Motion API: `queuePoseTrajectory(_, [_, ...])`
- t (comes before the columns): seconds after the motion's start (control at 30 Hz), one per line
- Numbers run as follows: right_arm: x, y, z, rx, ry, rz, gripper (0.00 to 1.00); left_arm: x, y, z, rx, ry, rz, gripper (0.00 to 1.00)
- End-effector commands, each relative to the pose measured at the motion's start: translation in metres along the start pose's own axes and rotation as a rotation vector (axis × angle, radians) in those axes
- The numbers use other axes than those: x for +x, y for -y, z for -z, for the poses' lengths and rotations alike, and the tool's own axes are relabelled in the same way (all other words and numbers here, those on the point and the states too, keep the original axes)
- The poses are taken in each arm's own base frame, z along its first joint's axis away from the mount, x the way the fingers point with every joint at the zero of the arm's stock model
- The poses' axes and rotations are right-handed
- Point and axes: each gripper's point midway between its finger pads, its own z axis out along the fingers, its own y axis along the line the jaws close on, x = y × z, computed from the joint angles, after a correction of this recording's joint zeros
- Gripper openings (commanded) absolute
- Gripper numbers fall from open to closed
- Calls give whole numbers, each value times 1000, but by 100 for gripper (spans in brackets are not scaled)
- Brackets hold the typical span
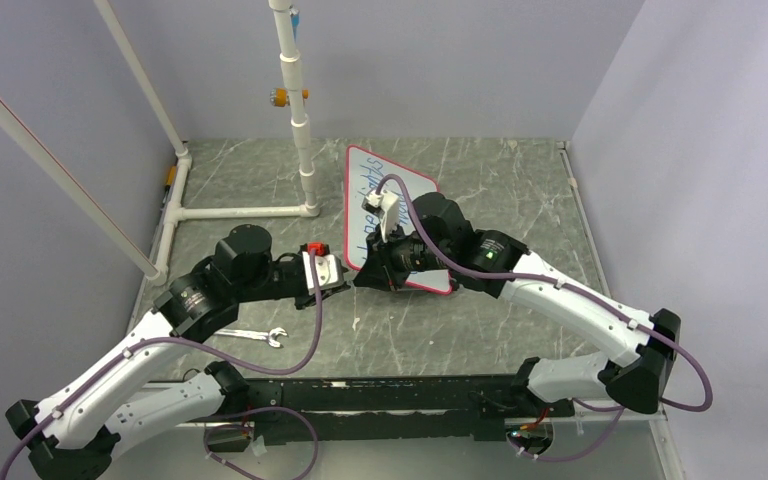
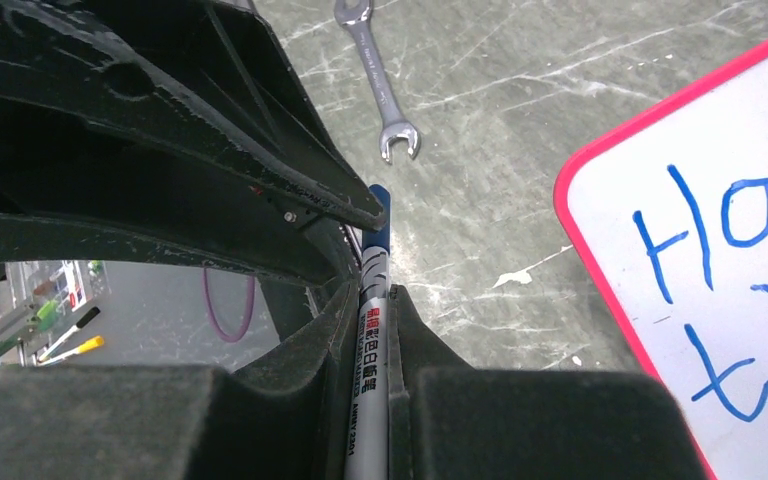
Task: Write a sentence on the whiteboard
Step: Close the whiteboard marker at the center of the board, then place the whiteboard marker at the center of the board.
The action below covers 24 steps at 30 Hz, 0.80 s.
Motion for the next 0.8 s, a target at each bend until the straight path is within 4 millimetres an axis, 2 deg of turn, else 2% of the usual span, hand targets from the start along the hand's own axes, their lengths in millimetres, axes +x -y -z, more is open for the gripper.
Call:
queuePoseTrajectory(0.0, [-18,-5,18,11,64,42,0,-21,-2,2,12,56,-32,38])
queuePoseTrajectory(0.27, [-22,-9,24,3,82,52,0,-21,2,-6,59,51,-7,39])
queuePoseTrajectory(0.5, [-24,-13,24,-15,90,55,0,-20,4,-16,101,36,24,35])
queuePoseTrajectory(0.6, [-24,-14,24,-20,94,57,0,-19,3,-18,104,32,28,28])
queuePoseTrajectory(0.77, [-24,-13,25,-17,96,57,0,-17,2,-18,95,20,33,9])
